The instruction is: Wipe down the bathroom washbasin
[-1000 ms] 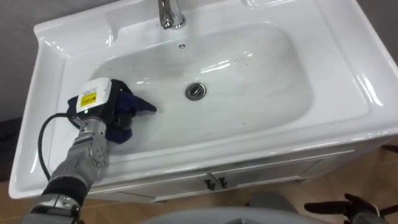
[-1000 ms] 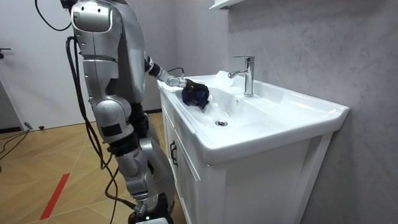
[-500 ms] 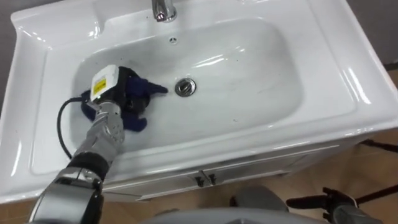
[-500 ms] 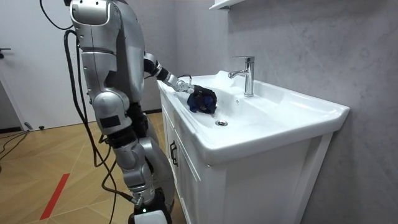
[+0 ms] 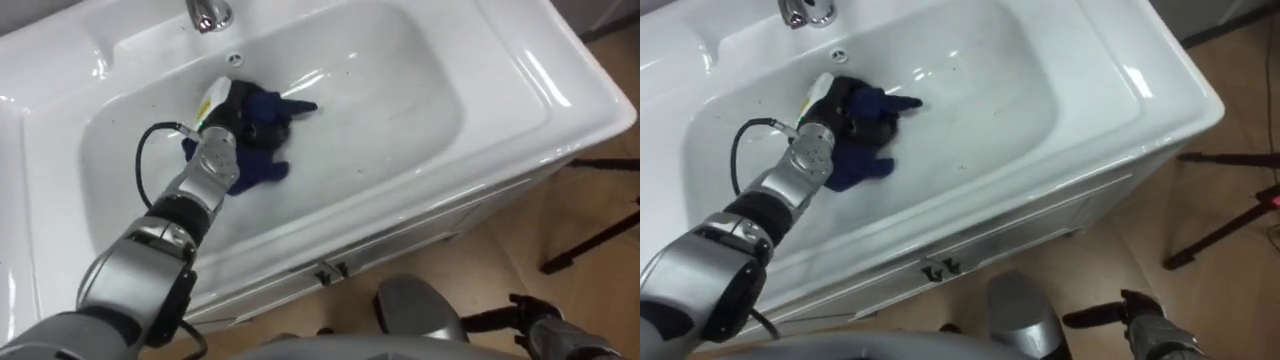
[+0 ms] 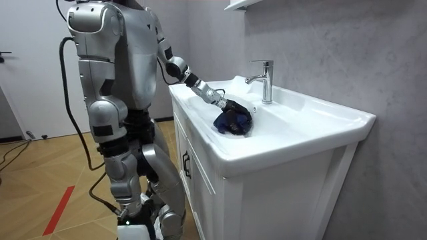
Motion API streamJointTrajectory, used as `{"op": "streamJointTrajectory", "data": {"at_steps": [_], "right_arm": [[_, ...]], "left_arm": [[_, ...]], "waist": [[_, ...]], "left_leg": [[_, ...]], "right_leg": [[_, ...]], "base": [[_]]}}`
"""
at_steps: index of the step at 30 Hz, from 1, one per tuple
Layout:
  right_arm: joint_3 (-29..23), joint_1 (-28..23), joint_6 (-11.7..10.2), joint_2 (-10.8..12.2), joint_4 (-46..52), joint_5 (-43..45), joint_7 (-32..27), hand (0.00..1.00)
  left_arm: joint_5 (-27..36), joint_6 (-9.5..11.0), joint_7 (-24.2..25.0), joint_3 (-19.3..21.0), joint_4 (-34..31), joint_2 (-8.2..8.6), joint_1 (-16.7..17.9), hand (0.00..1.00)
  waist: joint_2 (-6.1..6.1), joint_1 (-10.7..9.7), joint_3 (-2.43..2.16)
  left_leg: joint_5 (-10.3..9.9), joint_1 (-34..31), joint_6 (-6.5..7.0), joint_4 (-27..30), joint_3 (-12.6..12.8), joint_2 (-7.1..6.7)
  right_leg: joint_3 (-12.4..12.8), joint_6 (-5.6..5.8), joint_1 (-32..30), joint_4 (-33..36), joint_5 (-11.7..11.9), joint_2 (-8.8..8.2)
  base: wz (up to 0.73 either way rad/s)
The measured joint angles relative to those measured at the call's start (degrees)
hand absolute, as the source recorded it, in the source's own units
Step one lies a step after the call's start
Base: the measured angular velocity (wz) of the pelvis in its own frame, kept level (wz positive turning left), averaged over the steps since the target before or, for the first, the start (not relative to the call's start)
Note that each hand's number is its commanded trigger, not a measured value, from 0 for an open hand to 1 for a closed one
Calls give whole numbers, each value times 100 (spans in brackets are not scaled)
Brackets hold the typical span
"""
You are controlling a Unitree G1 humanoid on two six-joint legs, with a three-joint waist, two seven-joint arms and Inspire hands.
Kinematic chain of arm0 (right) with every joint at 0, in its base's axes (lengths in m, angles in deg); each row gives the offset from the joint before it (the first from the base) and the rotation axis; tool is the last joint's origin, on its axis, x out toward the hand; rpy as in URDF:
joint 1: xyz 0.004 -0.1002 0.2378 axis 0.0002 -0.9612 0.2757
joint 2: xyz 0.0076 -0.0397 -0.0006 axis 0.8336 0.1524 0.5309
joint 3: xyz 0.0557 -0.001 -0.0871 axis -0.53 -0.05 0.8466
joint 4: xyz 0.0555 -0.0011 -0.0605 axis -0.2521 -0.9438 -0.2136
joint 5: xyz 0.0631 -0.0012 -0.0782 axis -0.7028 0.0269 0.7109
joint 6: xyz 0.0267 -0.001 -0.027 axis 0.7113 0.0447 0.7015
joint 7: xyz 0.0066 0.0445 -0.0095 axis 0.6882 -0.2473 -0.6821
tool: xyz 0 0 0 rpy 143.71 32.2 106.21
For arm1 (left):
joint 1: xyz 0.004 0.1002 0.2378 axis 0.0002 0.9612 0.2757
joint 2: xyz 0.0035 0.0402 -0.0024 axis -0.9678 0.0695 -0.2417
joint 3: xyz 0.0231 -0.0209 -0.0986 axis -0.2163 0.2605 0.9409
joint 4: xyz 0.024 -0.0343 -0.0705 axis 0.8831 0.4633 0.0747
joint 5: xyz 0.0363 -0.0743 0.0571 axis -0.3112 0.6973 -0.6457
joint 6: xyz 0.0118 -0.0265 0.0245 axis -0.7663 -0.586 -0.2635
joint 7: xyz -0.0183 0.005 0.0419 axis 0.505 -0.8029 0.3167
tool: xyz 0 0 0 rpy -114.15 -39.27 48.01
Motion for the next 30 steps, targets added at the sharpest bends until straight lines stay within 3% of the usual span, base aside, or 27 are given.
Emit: {"op": "streamJointTrajectory", "data": {"at_steps": [4,8,13,18,24,30], "right_arm": [[110,16,5,-133,-136,-176,-11,0],[108,30,-1,-194,-126,-135,-1,0],[165,3,-2,-220,-125,-138,23,0],[341,124,-16,-208,-115,-362,6,0],[449,140,-83,-207,-119,-595,2,0],[437,172,-128,-207,-131,-599,3,0]], "left_arm": [[831,19,174,-593,-107,219,-224,100],[1164,94,439,-803,-499,392,-334,100],[1436,218,795,-875,-687,314,-336,100],[1655,189,1005,-940,-852,314,-336,100],[1970,188,1444,-1304,-1557,398,-336,100],[1963,189,1692,-1402,-1770,346,-335,100]], "waist": [[45,-82,18],[61,-251,21],[60,-311,22],[47,-289,30],[34,-290,38],[16,-296,49]], "left_leg": [[-60,14,132,-126,85,3],[-84,17,169,-199,236,-8],[-78,20,163,-227,297,2],[-77,-2,164,-196,283,4],[-75,-42,163,-202,149,21],[-73,-15,159,-224,73,23]], "right_leg": [[-24,78,-10,-15,13,-1],[25,91,-66,-23,47,-26],[65,90,-73,-88,53,8],[15,96,-73,-136,44,-8],[-128,94,38,-280,44,-21],[-202,91,121,-366,45,-20]], "base": [[1],[-18],[-5],[6],[11],[5]]}}
